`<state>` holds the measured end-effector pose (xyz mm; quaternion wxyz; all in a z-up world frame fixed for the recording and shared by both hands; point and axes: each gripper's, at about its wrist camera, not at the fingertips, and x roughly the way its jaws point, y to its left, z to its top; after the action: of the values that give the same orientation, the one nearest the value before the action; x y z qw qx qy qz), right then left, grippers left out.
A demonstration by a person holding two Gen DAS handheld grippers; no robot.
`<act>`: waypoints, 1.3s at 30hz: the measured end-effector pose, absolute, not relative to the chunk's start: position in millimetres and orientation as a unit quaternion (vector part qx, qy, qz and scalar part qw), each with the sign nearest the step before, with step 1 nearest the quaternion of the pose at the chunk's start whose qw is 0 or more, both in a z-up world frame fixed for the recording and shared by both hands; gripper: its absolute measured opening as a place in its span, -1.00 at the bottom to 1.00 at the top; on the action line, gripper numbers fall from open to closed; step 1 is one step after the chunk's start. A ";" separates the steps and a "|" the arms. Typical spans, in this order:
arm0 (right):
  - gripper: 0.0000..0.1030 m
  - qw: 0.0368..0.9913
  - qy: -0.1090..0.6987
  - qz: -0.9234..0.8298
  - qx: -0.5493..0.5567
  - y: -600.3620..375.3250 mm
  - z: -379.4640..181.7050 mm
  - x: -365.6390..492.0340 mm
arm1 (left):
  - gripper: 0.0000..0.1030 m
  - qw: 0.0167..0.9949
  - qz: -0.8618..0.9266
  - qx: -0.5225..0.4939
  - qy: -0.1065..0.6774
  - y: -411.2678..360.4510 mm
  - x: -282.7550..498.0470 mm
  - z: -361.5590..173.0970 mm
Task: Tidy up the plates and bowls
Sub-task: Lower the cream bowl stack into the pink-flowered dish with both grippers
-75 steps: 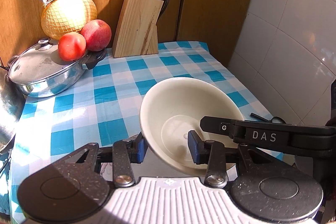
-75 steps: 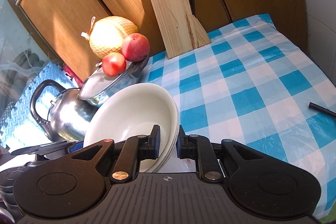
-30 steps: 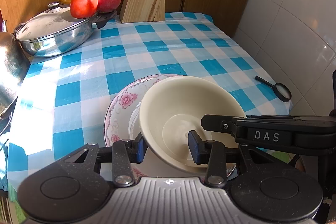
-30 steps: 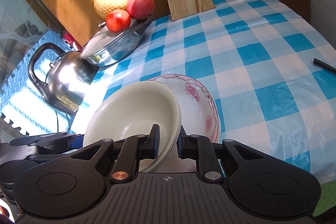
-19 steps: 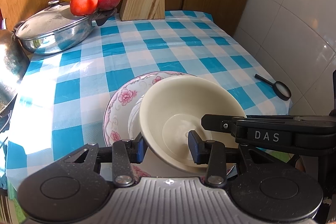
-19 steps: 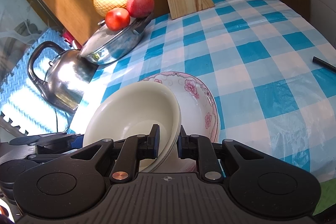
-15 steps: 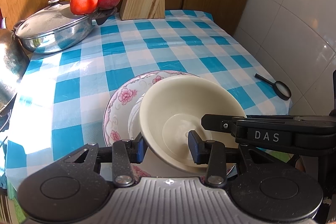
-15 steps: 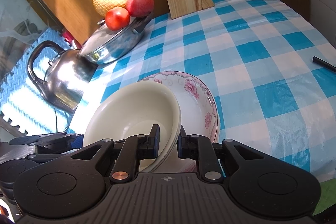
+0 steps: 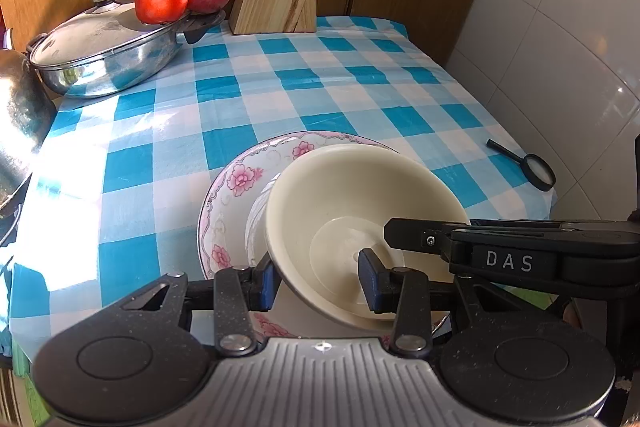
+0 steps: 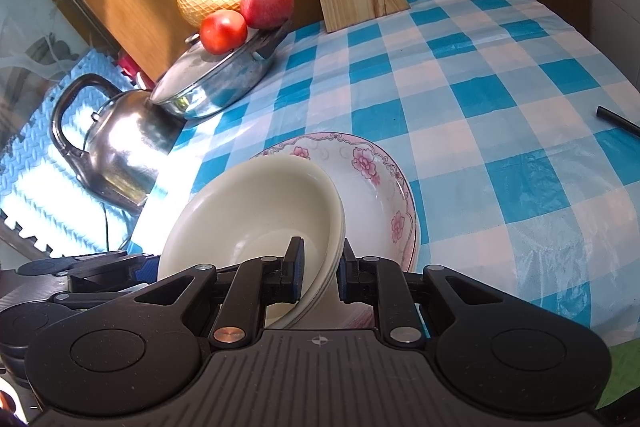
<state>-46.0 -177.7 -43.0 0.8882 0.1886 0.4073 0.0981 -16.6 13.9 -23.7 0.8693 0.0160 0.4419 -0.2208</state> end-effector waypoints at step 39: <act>-0.52 0.880 0.427 0.097 0.184 -175.1 -46.3 -34.9 | -0.35 0.860 -0.215 0.003 0.463 13.8 -6.4 -30.2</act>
<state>-34.9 -175.1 -46.3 0.8798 0.1841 0.4274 0.0966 -6.4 13.8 -30.2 0.8598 0.0030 0.4632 -0.2147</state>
